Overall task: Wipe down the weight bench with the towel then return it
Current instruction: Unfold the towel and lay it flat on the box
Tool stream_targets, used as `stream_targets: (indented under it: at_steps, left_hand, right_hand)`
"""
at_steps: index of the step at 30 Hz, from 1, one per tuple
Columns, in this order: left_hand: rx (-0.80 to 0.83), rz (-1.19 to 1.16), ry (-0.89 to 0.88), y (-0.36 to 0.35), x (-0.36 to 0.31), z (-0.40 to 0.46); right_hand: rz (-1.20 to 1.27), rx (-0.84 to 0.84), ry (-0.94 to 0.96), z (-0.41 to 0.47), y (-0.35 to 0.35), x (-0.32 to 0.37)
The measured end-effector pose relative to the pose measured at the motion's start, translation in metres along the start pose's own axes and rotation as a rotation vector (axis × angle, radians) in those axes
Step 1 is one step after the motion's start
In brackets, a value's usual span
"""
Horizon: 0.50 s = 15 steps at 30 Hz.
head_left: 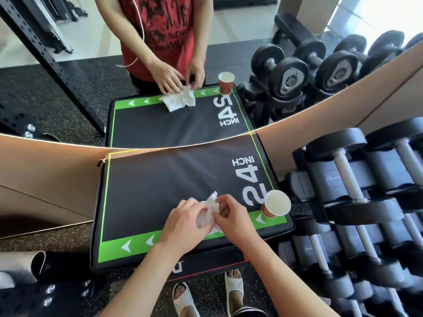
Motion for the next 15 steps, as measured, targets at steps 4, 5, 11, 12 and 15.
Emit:
stream_targets:
  at_steps: [4,5,11,12,15]
  left_hand:
    - [0.01,-0.033,0.085,0.016,0.016,-0.008]
    - [0.015,-0.043,0.11,0.018,0.023,-0.011]
    - [-0.055,-0.114,0.204,0.03,0.049,-0.029]
    - [-0.072,-0.12,0.229,0.031,0.053,-0.032]
    - [-0.09,-0.147,0.286,0.031,0.064,-0.037]
  right_hand:
    - [0.057,0.037,0.077,0.01,-0.012,0.034]
    - [0.049,0.064,0.082,0.012,-0.017,0.04]
    - [-0.087,0.261,0.102,0.022,-0.057,0.063]
    - [-0.11,0.262,0.104,0.024,-0.059,0.065]
    - [-0.188,0.191,0.078,0.029,-0.056,0.062]
Point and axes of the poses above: each hand's wrist, its own z-axis towards the middle knuckle, its own y-axis out of the back of the hand, x = y × z, the point moved 10 cm from there along z, towards the middle knuckle, and after that the axes turned 11 degrees about x, right-handed, at the moved point
